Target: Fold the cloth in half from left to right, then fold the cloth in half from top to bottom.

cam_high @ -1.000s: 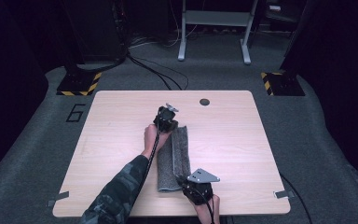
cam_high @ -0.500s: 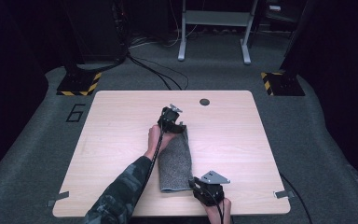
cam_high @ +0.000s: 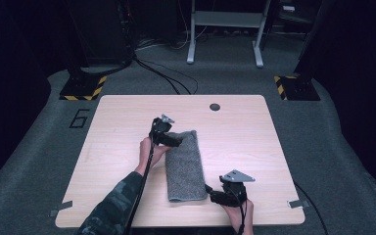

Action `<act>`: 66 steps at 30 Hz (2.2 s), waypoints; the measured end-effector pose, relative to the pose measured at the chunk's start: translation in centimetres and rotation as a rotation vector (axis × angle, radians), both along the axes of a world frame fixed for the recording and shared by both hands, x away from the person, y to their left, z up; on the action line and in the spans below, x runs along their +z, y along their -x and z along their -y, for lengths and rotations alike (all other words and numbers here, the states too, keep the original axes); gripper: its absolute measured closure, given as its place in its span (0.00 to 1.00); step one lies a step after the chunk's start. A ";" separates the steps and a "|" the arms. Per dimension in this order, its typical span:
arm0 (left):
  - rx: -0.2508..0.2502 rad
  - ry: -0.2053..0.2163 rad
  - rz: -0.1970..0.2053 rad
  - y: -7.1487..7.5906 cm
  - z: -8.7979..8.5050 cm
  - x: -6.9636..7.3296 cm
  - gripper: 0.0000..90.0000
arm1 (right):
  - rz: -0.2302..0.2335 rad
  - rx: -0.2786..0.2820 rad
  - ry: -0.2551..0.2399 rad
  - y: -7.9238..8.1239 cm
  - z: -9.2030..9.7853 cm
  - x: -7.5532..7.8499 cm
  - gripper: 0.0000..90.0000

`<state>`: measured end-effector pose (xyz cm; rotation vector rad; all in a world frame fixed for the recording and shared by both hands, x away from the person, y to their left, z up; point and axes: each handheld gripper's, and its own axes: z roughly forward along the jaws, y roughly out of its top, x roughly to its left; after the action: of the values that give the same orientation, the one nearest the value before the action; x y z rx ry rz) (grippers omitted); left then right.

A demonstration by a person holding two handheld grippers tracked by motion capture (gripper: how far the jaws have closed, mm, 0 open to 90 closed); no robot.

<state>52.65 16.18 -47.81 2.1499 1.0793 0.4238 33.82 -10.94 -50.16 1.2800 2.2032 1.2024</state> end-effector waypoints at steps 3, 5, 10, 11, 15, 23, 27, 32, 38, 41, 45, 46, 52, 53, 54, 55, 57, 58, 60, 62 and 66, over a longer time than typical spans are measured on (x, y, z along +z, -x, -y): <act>0.010 -0.035 -0.009 0.6 -0.8 -0.7 0.20 | 0.009 -0.029 0.069 -1.2 -0.9 -0.4 0.18; 0.013 -0.039 -0.014 0.9 -1.0 -1.0 0.19 | -0.004 -0.022 0.103 -1.9 -1.2 -0.8 0.17; 0.027 -0.072 -0.036 1.5 -1.7 -2.5 0.18 | -0.011 -0.009 0.168 -2.1 -1.8 -1.3 0.16; 0.027 -0.077 -0.033 1.3 -1.7 -2.6 0.18 | -0.007 -0.018 0.186 -2.1 -2.0 -1.4 0.16; 0.009 -0.103 -0.053 0.8 -1.2 -3.2 0.17 | -0.037 -0.034 0.220 -1.7 -2.4 -1.9 0.16; -0.005 -0.071 -0.058 0.5 -0.7 -3.7 0.17 | -0.027 -0.006 0.222 -0.2 -2.6 -2.2 0.16; -0.002 -0.055 -0.049 0.5 -0.9 -3.6 0.17 | -0.038 0.018 0.184 -0.9 -1.9 -1.6 0.14; 0.022 0.011 -0.032 0.5 -1.7 -2.5 0.17 | -0.018 0.042 0.096 -3.2 -0.5 0.6 0.14; 0.042 0.046 -0.033 0.0 -2.3 -1.8 0.17 | -0.021 0.036 0.068 -7.3 -0.2 2.3 0.15; 0.043 0.044 -0.034 -0.3 -2.5 -1.7 0.17 | -0.044 0.031 0.072 -9.2 -0.7 2.5 0.15; 0.052 0.054 -0.041 -0.8 -2.3 -1.9 0.17 | -0.052 0.041 0.089 -11.6 -1.6 2.5 0.16; 0.057 0.065 -0.043 -0.9 -2.3 -1.9 0.17 | -0.053 0.048 0.096 -12.3 -1.8 2.4 0.17; 0.066 0.076 -0.044 -1.5 -2.1 -1.8 0.18 | -0.082 0.037 0.091 -15.4 -3.0 2.0 0.20; 0.070 0.077 -0.043 -1.5 -2.0 -1.9 0.19 | -0.088 0.029 0.095 -15.9 -3.2 1.8 0.21; 0.065 0.071 -0.049 -1.6 -2.0 -1.9 0.19 | -0.102 0.021 0.087 -16.4 -3.3 1.7 0.22; 0.070 0.073 -0.049 -1.7 -1.9 -1.9 0.19 | -0.107 0.018 0.084 -16.9 -3.4 1.6 0.23; 0.079 0.082 -0.051 -1.9 -1.8 -2.1 0.21 | -0.113 0.009 0.096 -17.8 -3.8 1.3 0.25; 0.082 0.086 -0.052 -1.9 -1.7 -2.2 0.21 | -0.130 -0.009 0.093 -18.2 -4.1 1.2 0.26; 0.081 0.076 -0.054 -2.1 -1.6 -2.4 0.22 | -0.139 -0.014 0.115 -18.9 -4.4 1.0 0.28; 0.084 0.074 -0.062 -2.2 -1.4 -2.6 0.23 | -0.148 -0.026 0.115 -19.7 -4.6 0.8 0.30; 0.087 0.077 -0.060 -2.3 -1.2 -2.8 0.26 | -0.146 -0.047 0.124 -20.7 -5.0 0.5 0.34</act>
<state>54.97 17.37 -50.62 2.0652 1.2070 0.3534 54.54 -5.98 -49.66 1.3999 2.2955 0.9656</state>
